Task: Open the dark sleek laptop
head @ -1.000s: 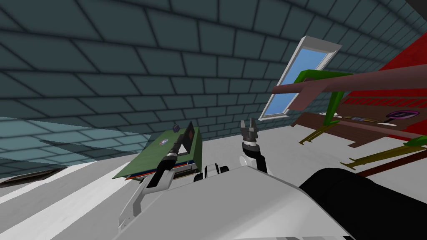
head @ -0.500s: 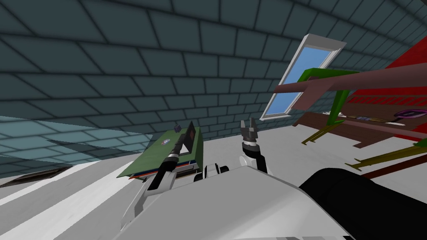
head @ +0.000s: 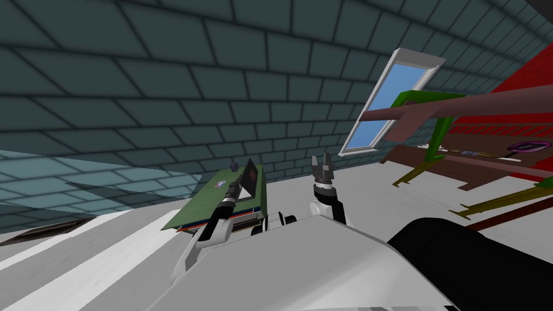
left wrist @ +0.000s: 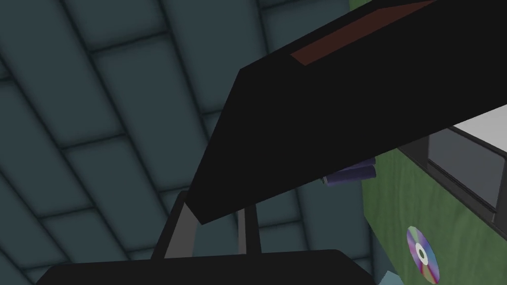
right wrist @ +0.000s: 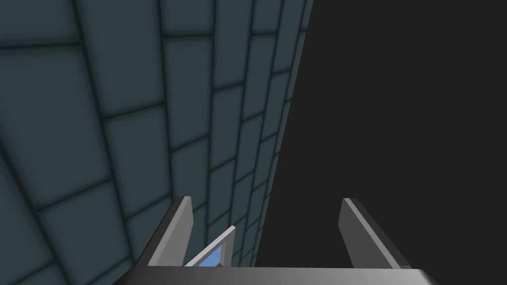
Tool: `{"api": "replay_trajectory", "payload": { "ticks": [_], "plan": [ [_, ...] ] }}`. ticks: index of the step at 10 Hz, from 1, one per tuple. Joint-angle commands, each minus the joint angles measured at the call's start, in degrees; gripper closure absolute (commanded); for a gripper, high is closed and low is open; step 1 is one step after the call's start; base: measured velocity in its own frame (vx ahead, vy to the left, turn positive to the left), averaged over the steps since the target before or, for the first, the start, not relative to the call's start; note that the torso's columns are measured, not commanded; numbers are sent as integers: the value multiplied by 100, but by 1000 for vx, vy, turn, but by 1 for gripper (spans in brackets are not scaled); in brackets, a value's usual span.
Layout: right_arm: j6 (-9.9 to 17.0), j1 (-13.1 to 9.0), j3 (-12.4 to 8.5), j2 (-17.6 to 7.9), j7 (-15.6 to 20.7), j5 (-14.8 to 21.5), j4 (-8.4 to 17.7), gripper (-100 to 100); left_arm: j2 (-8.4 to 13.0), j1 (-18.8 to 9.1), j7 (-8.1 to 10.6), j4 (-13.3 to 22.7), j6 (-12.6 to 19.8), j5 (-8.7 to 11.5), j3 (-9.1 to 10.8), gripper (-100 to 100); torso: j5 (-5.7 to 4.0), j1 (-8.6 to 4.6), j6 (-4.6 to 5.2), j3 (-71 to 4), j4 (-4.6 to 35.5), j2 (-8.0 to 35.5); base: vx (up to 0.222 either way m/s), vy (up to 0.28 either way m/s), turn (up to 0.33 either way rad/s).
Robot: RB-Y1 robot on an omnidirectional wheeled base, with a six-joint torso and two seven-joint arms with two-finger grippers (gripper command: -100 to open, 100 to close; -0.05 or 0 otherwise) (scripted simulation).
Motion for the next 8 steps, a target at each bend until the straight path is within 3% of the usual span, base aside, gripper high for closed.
{"api": "replay_trajectory", "payload": {
  "ticks": [1, 2, 5, 8],
  "plan": [
    [0, 0, 0, 0, 0, 0, 0, 0, -49, -28, 87, 38, 54, 86, 3, 100, -11, -26, 11, -3, 8, -2, -8, 64, 16],
    [0, 1, 1, 1, 0, 0, 0, 0, -146, -255, 175, 322, -60, 176, 150, 100, -24, -71, 20, 3, 15, 11, -52, 79, -202],
    [0, -2, 2, 1, 0, 0, 0, 0, -242, -480, 241, 749, -184, 257, 281, 100, -32, -68, 19, 34, 44, 65, -73, 57, -68],
    [0, -1, 1, 1, 0, 0, 0, 0, -433, -928, 374, 1282, -432, 418, 543, 100, -29, -52, 6, 31, 43, 59, -68, 66, -109]
  ]
}}
